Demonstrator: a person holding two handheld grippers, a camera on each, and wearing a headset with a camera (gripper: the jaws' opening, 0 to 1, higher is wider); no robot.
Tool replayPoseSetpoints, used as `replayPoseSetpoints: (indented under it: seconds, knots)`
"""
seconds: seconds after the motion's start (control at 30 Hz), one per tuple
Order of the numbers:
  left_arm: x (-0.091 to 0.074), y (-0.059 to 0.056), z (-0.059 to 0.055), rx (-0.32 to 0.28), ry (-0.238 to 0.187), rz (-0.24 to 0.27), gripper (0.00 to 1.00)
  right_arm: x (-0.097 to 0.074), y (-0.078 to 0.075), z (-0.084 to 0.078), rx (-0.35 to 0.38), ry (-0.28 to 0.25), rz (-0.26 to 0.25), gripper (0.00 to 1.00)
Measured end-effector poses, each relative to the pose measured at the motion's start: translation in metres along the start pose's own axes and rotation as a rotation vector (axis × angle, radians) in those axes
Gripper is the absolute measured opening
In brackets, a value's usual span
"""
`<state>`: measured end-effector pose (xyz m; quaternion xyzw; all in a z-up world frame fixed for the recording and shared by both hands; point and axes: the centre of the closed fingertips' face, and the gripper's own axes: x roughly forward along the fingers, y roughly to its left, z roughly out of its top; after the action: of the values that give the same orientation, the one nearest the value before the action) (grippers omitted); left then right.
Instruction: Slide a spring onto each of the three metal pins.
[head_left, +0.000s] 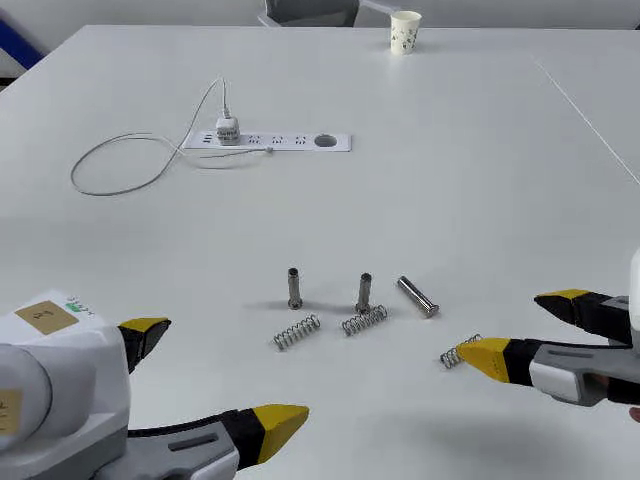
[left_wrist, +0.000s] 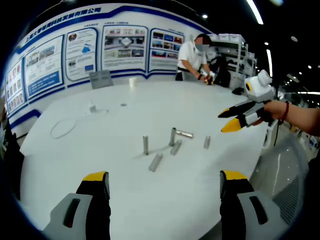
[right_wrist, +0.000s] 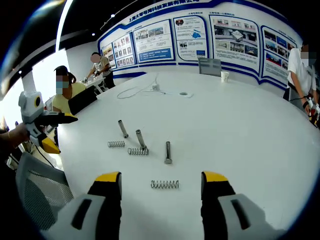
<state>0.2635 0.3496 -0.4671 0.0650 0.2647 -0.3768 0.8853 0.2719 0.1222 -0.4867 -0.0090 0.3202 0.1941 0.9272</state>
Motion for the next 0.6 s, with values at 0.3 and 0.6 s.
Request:
replayPoseSetpoints:
  seconds: [0.3,0.6]
  knots:
    - [0.002,-0.003,-0.002,0.011,0.008,-0.012,0.92,0.021,-0.002,0.01,-0.001,0.013,0.016,0.56]
    - [0.004,-0.001,-0.005,0.004,0.014,-0.014,0.91,0.043,-0.006,0.012,-0.005,0.02,0.026,0.48]
